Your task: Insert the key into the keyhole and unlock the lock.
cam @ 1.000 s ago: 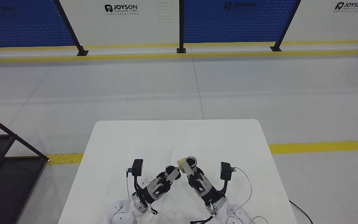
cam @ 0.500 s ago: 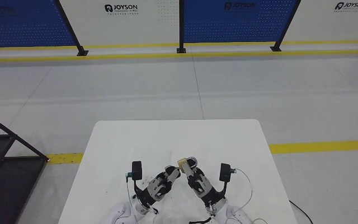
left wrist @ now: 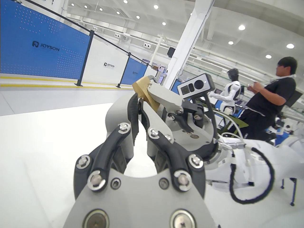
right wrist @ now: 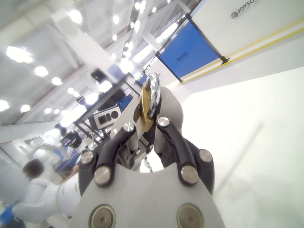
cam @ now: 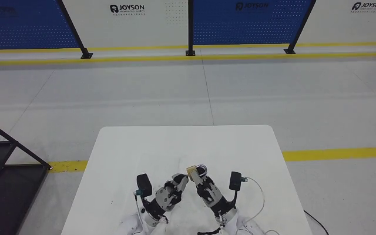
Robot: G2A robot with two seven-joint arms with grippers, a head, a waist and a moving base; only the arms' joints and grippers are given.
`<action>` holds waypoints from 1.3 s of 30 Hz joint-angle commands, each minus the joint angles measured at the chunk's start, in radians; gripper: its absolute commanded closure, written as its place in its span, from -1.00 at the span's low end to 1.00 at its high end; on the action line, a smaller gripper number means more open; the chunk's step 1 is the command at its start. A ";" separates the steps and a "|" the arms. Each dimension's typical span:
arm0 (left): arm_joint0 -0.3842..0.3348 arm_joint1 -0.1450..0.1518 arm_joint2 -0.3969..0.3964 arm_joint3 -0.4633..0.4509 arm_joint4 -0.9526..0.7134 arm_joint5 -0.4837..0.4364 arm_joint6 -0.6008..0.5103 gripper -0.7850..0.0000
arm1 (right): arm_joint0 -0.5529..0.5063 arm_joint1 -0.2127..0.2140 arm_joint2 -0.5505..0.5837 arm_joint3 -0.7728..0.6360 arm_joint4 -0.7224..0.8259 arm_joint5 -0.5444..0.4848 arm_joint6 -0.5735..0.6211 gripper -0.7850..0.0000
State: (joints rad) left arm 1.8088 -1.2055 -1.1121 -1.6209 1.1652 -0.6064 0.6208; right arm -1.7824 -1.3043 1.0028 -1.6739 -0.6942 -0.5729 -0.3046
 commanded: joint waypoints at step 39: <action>-0.055 -0.007 0.069 0.115 0.531 0.600 0.357 1.00 | 0.000 0.006 -0.004 -0.012 0.033 0.046 0.029 1.00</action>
State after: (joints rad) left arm 1.7555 -1.2130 -1.0438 -1.5067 1.6984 -0.0038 0.9775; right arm -1.7826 -1.2980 0.9984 -1.6847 -0.6616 -0.5271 -0.2761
